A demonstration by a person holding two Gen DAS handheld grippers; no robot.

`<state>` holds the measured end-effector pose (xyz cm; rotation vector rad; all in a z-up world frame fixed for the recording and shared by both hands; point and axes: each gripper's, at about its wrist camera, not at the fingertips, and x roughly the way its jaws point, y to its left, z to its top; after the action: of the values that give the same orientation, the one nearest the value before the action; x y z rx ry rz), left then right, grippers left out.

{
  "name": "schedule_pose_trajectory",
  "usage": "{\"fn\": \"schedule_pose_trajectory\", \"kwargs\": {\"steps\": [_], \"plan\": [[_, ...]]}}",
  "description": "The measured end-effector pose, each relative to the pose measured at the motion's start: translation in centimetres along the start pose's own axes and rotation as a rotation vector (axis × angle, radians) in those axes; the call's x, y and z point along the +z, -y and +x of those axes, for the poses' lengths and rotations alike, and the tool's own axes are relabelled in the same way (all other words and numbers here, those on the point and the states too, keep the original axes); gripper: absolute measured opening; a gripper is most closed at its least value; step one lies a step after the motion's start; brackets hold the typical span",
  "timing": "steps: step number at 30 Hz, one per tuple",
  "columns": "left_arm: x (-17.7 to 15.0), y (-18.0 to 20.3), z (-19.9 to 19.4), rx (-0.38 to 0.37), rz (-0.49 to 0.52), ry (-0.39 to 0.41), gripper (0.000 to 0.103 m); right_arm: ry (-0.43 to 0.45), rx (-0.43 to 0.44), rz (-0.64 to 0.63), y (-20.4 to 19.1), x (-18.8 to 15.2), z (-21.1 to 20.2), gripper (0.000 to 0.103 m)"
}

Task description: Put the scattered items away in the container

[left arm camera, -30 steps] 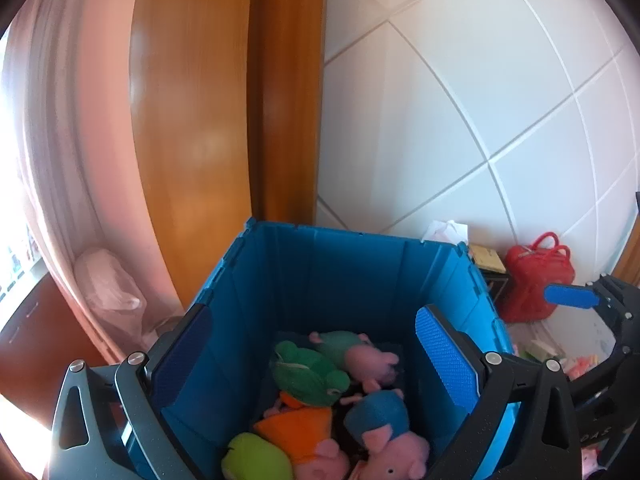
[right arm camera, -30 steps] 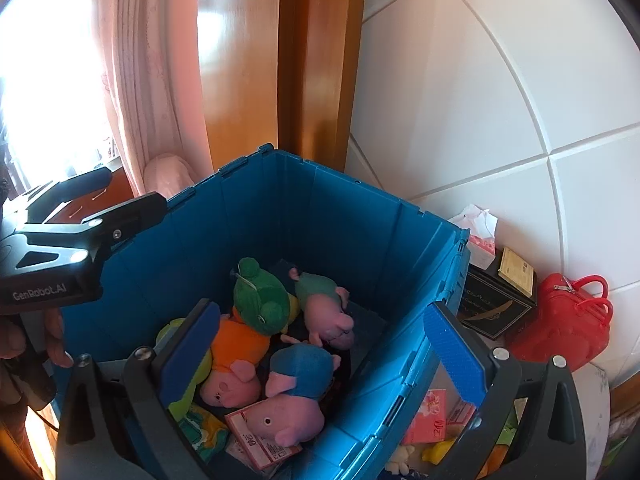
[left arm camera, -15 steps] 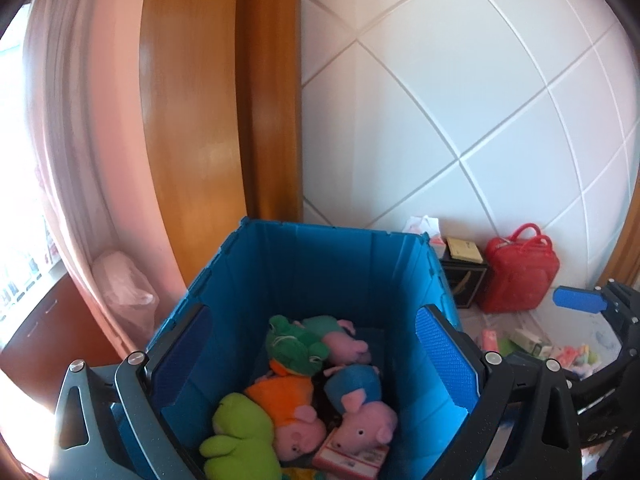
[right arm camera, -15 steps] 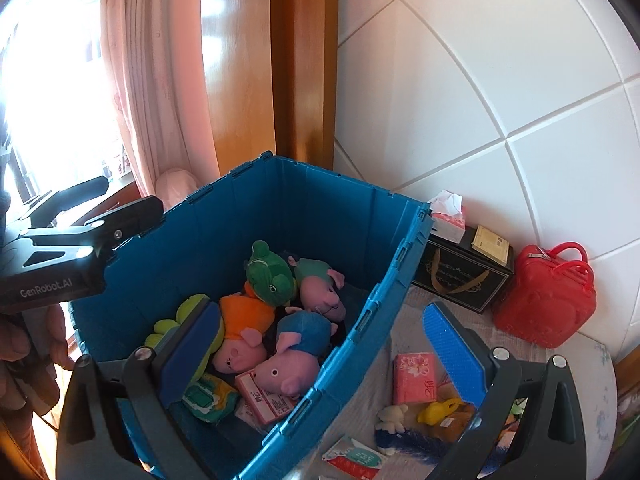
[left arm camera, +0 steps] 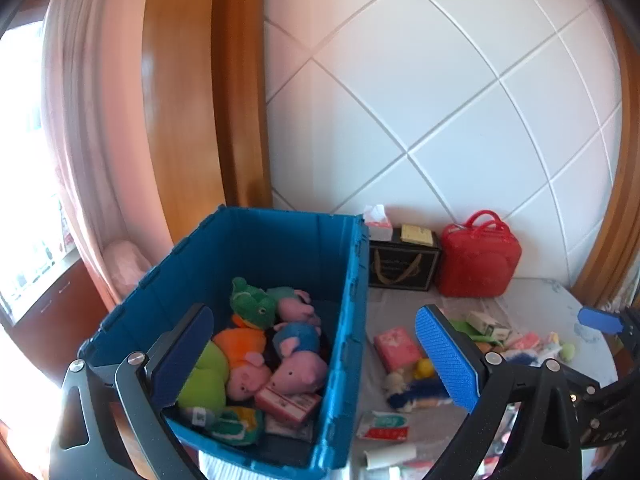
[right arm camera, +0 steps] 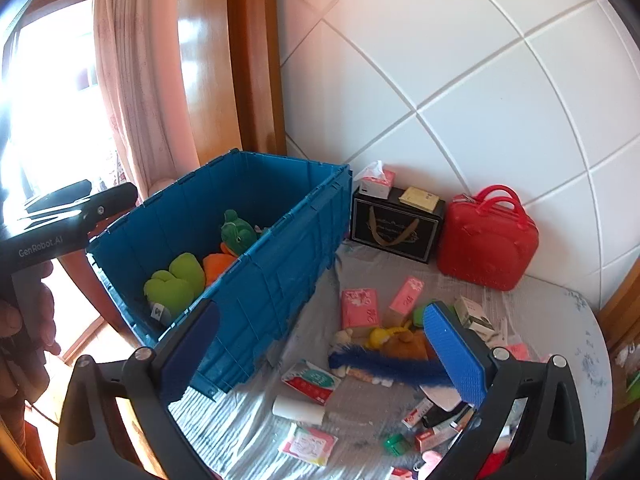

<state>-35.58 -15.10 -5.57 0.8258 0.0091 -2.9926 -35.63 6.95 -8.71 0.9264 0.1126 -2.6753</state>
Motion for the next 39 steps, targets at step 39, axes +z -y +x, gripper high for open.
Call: {"fn": "schedule_pose_trajectory", "kwargs": {"steps": [39], "plan": [[-7.5, 15.6, -14.3, -0.043, 0.074, -0.074, 0.103, -0.034, -0.268, 0.243, 14.2, -16.8, -18.8, 0.103]]}}
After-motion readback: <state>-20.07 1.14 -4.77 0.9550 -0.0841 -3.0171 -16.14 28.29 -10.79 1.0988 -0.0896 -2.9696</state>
